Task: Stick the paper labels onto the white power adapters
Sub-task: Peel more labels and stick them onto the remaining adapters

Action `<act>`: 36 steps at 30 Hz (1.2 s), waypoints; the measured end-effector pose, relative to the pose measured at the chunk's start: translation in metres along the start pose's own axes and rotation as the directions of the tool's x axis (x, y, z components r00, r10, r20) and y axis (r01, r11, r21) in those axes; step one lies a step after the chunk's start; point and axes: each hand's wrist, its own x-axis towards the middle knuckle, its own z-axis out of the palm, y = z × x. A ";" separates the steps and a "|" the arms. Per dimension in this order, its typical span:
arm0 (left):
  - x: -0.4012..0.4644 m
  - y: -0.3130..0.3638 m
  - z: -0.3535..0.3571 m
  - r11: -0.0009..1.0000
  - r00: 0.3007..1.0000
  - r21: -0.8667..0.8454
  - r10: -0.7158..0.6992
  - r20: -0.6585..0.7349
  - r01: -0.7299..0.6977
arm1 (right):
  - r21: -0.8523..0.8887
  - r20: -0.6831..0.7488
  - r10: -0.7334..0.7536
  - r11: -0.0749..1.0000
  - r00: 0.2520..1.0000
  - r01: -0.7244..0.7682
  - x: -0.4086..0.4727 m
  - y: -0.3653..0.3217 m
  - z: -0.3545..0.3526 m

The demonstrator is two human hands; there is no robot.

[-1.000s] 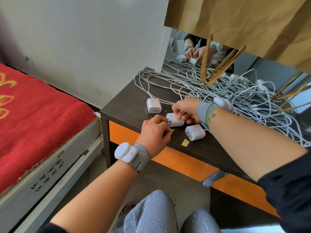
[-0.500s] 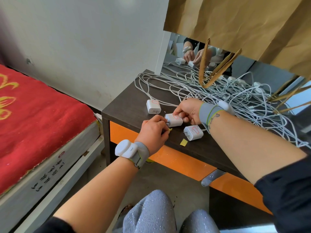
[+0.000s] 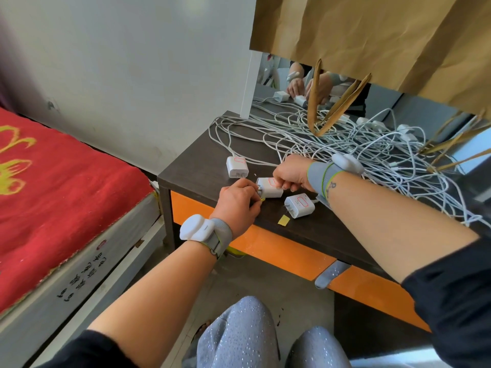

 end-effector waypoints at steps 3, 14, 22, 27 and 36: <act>-0.001 0.002 -0.002 1.000 1.000 0.014 -0.008 0.006 0.008 | -0.009 -0.056 -0.027 1.000 0.998 0.027 -0.003 0.004 0.000; -0.037 0.017 -0.009 0.987 0.976 0.002 -0.160 -0.150 0.162 | -0.300 -0.111 -0.482 0.850 0.869 0.433 -0.070 0.080 0.019; -0.044 0.024 -0.012 0.984 0.984 0.092 -0.143 -0.110 0.153 | -0.219 -0.255 -0.509 0.859 0.822 0.463 -0.061 0.099 0.051; -0.042 0.029 -0.011 0.979 0.982 0.116 -0.152 -0.114 0.166 | -0.050 -0.365 -0.485 0.863 0.795 0.503 -0.058 0.106 0.060; -0.039 0.031 -0.008 0.969 0.979 0.148 -0.187 -0.076 0.197 | -0.075 -0.365 -0.452 0.886 0.814 0.458 -0.058 0.115 0.058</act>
